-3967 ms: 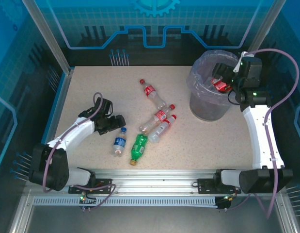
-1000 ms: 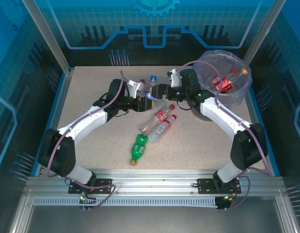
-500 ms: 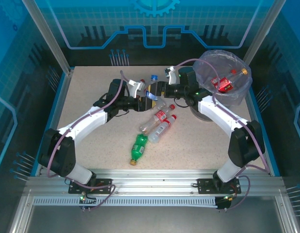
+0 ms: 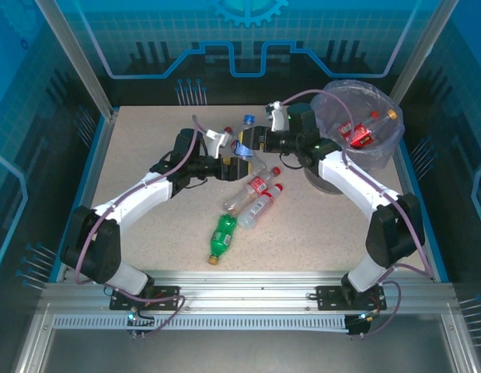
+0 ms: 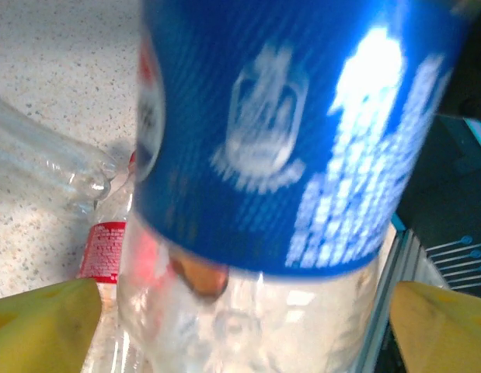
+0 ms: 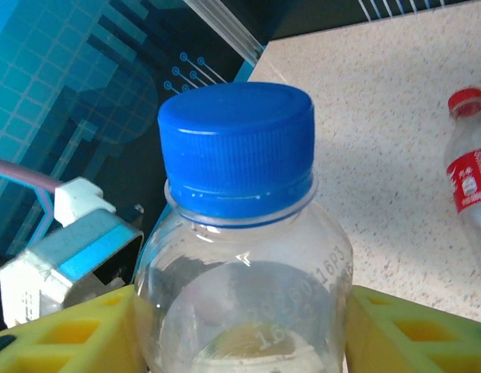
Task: Put the plastic bottles in the bin
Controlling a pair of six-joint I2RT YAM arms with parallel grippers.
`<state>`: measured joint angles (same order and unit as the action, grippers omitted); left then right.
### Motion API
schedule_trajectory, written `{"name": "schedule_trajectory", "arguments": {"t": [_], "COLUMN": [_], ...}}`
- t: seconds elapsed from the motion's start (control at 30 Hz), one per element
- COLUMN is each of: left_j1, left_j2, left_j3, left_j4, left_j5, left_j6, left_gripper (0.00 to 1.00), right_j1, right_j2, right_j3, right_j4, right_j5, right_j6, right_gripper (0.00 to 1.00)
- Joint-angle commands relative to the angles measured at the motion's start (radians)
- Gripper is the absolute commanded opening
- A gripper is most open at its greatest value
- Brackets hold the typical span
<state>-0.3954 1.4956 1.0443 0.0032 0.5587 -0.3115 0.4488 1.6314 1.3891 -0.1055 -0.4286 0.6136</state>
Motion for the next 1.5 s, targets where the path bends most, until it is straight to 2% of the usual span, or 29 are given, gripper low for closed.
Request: {"name": "schedule_trajectory", "arguments": {"t": [0.0, 0.17, 0.37, 0.63, 0.83, 0.93, 1.03, 1.13, 1.47], "left_j1": [0.002, 0.004, 0.003, 0.003, 0.001, -0.001, -0.004, -0.006, -0.039], "left_j2": [-0.073, -0.139, -0.14, -0.121, -0.099, -0.092, -0.081, -0.077, -0.078], "left_j3": [-0.021, -0.063, -0.064, -0.013, -0.019, -0.022, -0.005, 0.0, 0.015], "left_j4": [-0.025, -0.092, -0.234, -0.475, -0.452, -0.466, -0.553, -0.6, -0.672], "left_j5": [0.012, -0.051, -0.147, -0.261, -0.254, -0.261, -0.328, -0.32, -0.325], "left_j6": [0.017, 0.026, 0.031, 0.129, 0.094, 0.106, 0.135, 0.149, 0.187], "left_gripper": [0.99, 0.99, 0.99, 0.97, 0.95, 0.95, 0.95, 0.94, 0.92], "right_j1": [-0.018, -0.039, -0.092, -0.285, -0.397, -0.449, -0.479, -0.497, -0.507], "right_j2": [-0.017, -0.033, -0.093, -0.203, -0.235, -0.209, -0.177, -0.146, -0.035], "right_j3": [0.096, 0.235, 0.388, 0.384, 0.3, 0.285, 0.27, 0.258, 0.199], "right_j4": [-0.059, -0.202, -0.359, -0.41, -0.39, -0.405, -0.413, -0.422, -0.417], "right_j5": [0.052, 0.152, 0.36, 0.522, 0.679, 0.687, 0.661, 0.638, 0.56], "right_j6": [-0.083, -0.199, -0.294, -0.3, -0.314, -0.299, -0.269, -0.227, -0.077], "right_gripper": [0.61, 0.61, 0.61, 0.6, 0.59, 0.59, 0.59, 0.59, 0.59]}}
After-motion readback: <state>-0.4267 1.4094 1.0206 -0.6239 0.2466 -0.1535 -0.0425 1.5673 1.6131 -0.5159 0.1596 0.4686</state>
